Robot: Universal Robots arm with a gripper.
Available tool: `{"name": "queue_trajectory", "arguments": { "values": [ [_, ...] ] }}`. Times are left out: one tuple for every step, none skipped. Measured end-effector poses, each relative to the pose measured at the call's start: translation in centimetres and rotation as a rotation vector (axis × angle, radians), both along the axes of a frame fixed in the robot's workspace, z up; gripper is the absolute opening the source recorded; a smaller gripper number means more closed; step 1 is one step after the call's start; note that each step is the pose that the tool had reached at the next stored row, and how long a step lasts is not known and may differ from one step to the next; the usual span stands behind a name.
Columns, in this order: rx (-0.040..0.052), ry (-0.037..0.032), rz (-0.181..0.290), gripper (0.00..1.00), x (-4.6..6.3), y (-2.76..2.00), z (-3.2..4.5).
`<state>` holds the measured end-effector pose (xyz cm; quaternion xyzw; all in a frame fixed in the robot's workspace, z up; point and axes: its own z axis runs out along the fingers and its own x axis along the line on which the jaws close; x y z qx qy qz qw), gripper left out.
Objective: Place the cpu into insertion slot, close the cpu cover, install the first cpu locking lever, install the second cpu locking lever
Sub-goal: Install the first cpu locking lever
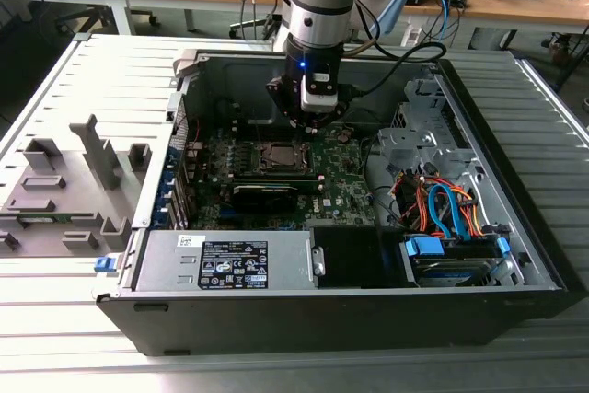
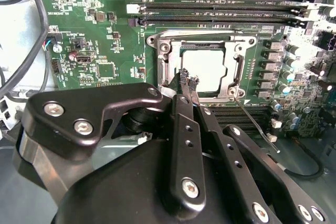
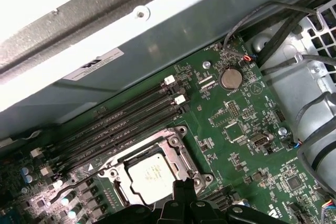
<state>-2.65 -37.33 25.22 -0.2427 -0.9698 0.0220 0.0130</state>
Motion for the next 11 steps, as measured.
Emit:
{"name": "queue_trajectory", "arguments": {
  "values": [
    [0.0,0.0,0.001,0.11,0.0,0.0,0.0],
    [0.0,0.0,0.002,0.11,0.0,0.0,0.0],
    [-0.0001,0.0,0.004,0.11,0.0,0.0,0.0],
    [0.0,0.0,0.005,0.11,0.0,0.0,0.0],
    [-0.0001,0.0,0.007,0.11,0.0,0.0,0.0],
    [0.0,0.0,0.01,0.11,0.0,0.0,0.0],
    [0.0,0.0,0.012,0.11,0.0,0.0,0.0],
    [-0.0001,0.0,0.013,0.11,0.0,0.0,0.0],
    [0.0,0.0,0.014,0.11,0.0,0.0,0.0],
    [0.0,0.0,0.015,0.11,0.0,0.0,0.0],
    [0.0,0.0,0.017,0.11,0.0,0.0,0.0]
  ]
}}
